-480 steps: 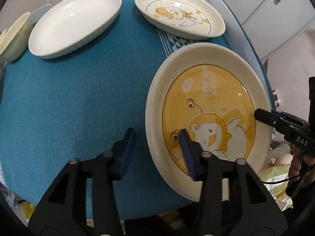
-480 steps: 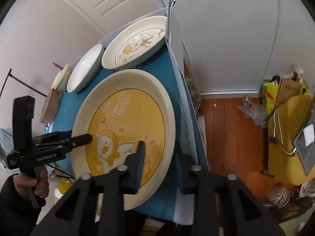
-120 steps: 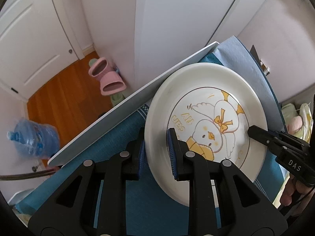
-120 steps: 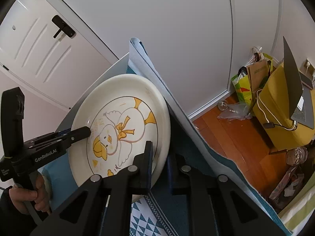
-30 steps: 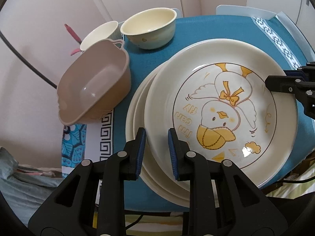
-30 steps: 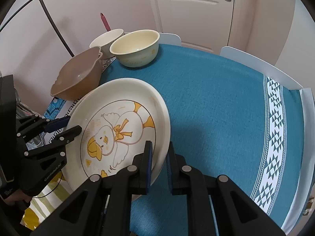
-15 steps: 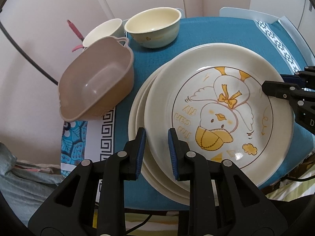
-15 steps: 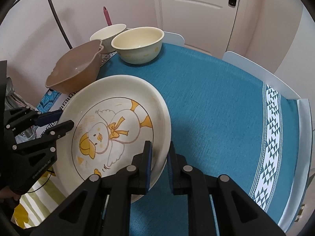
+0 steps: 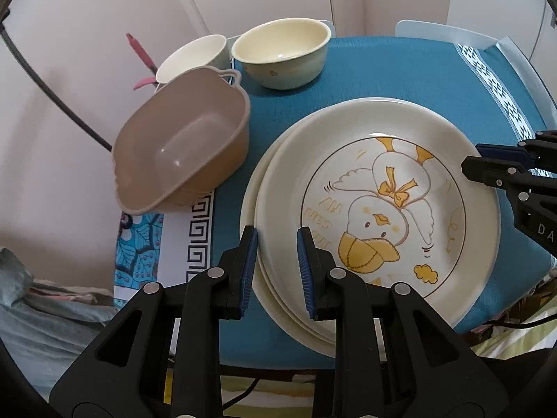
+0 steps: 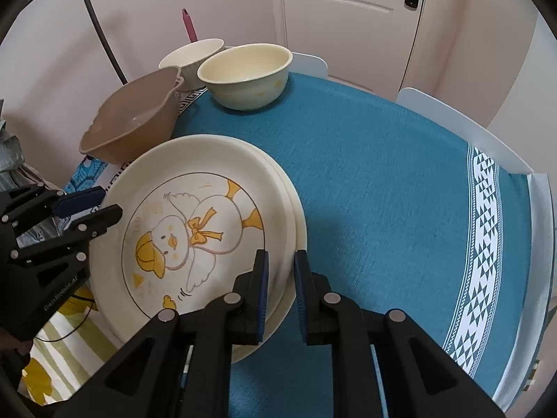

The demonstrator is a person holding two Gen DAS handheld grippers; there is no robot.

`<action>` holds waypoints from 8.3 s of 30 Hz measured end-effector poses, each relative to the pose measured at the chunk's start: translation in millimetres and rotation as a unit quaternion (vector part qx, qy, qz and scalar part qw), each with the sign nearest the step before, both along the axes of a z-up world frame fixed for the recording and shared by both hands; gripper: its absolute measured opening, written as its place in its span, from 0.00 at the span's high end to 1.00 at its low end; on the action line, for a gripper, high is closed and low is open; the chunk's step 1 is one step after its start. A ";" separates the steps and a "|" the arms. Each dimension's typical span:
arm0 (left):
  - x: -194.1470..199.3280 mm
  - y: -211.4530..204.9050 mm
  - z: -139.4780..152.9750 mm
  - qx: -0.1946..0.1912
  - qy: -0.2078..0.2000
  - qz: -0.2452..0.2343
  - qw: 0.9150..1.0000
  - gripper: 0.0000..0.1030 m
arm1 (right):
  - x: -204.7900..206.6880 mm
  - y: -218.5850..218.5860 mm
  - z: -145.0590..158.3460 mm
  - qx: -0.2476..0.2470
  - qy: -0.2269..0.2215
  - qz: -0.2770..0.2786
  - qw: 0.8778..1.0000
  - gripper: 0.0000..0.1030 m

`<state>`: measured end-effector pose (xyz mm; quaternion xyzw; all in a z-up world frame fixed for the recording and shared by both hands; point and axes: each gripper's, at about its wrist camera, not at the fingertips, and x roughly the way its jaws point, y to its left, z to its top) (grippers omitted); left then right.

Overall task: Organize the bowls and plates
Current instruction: 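Open both tools and pull them away from the plate stack, then grasp the rim of the taupe square bowl with both tools, then carry the taupe bowl with both tools and set it on the table, then grasp the rim of the cream bowl with both tools, then carry the cream bowl with both tools and lower it into the taupe bowl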

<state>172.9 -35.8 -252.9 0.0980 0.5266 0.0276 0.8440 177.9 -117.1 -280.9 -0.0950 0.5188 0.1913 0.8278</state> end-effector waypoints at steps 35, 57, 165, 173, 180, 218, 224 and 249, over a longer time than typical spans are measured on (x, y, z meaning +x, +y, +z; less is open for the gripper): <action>51.4 192.9 18.2 -0.217 0.001 0.184 0.959 0.10 | 99.2 129.4 35.3 0.081 0.087 0.074 0.990 0.02; 104.5 195.0 -42.5 -0.207 0.081 0.129 0.966 0.85 | 111.3 154.8 -23.6 0.084 0.159 0.054 0.982 0.87; 64.1 15.3 154.3 -0.138 -0.150 0.047 0.978 0.00 | -16.6 -92.6 211.5 0.163 -0.159 -0.068 0.971 0.01; 136.1 94.0 95.6 -0.201 -0.072 0.086 0.973 0.00 | 67.2 -14.4 158.9 0.112 -0.050 -0.076 0.989 0.01; 194.2 113.3 10.9 -0.239 0.026 0.080 0.967 0.17 | 124.4 14.3 73.3 0.080 0.033 -0.094 0.992 0.01; 222.1 63.3 -16.4 -0.200 0.031 -0.022 0.979 0.82 | 142.5 20.5 20.7 0.105 0.093 -0.099 0.985 0.83; 204.3 38.6 16.0 -0.199 0.018 -0.057 0.978 0.82 | 121.8 1.7 49.4 0.099 0.072 -0.122 0.985 0.83; 83.8 -196.6 60.9 -0.194 0.040 -0.156 0.968 0.82 | -31.7 -216.1 108.0 0.068 0.056 -0.173 0.981 0.84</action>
